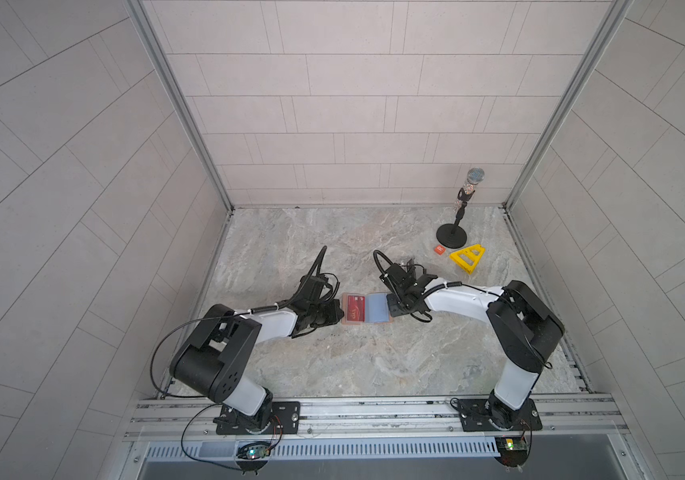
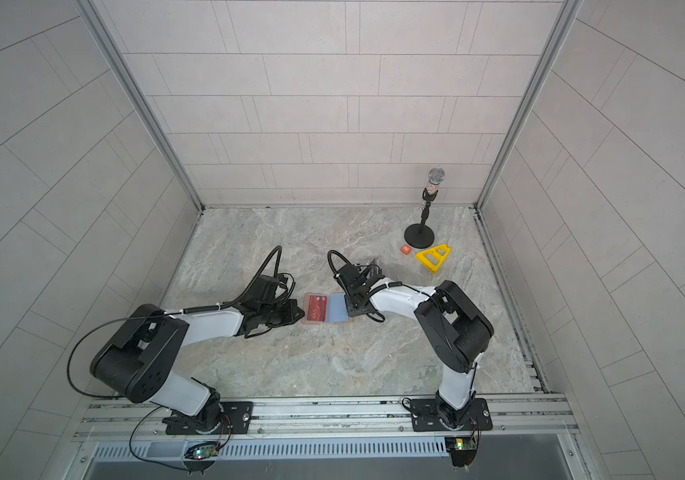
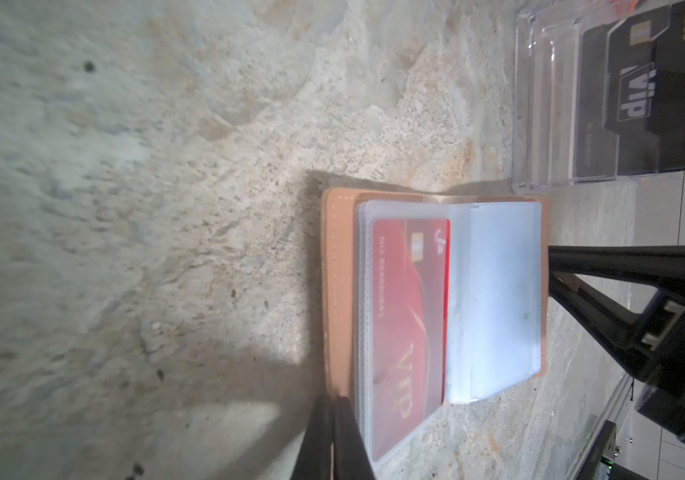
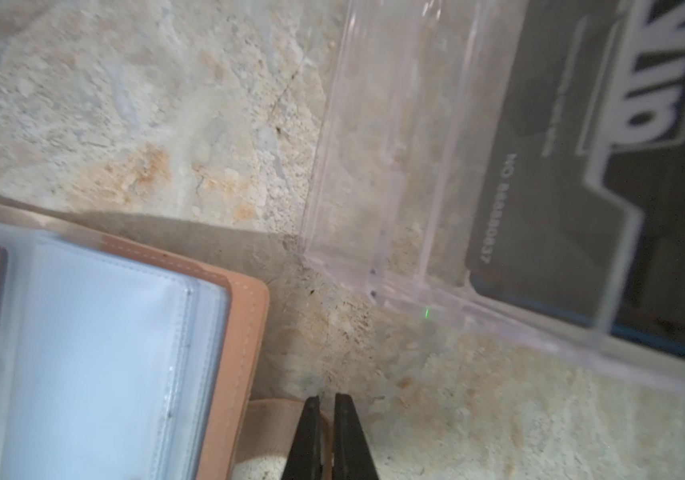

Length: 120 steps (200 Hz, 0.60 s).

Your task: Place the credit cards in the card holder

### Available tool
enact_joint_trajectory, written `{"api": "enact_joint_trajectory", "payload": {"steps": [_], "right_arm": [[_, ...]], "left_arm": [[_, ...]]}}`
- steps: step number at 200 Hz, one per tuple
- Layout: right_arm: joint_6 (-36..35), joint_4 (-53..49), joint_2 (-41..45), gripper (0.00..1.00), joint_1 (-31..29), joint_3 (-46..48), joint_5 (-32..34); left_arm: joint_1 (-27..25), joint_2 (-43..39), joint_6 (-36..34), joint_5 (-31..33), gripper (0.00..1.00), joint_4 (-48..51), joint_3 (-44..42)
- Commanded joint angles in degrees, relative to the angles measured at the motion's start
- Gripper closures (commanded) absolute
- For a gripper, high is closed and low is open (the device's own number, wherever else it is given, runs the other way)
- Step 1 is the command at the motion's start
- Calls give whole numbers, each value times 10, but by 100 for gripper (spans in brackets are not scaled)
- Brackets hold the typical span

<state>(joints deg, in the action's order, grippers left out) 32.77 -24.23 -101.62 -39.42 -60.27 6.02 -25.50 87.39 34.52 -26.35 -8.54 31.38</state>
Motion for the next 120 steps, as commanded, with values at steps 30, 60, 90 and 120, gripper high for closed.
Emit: {"api": "enact_joint_trajectory", "payload": {"steps": [30,60,90,120], "right_arm": [[1,16,29,96,-7,20,-40],[5,36,44,96,-3,32,-68],[11,63,47,96,2,47,-98],[20,90,54,98,11,67,-119]], "left_arm": [[-1,-73,-17,32,100,86,3],[-5,-112,-31,42,100,127,17],[-23,-119,-42,54,100,157,38],[-44,-113,-46,72,100,176,57]]}}
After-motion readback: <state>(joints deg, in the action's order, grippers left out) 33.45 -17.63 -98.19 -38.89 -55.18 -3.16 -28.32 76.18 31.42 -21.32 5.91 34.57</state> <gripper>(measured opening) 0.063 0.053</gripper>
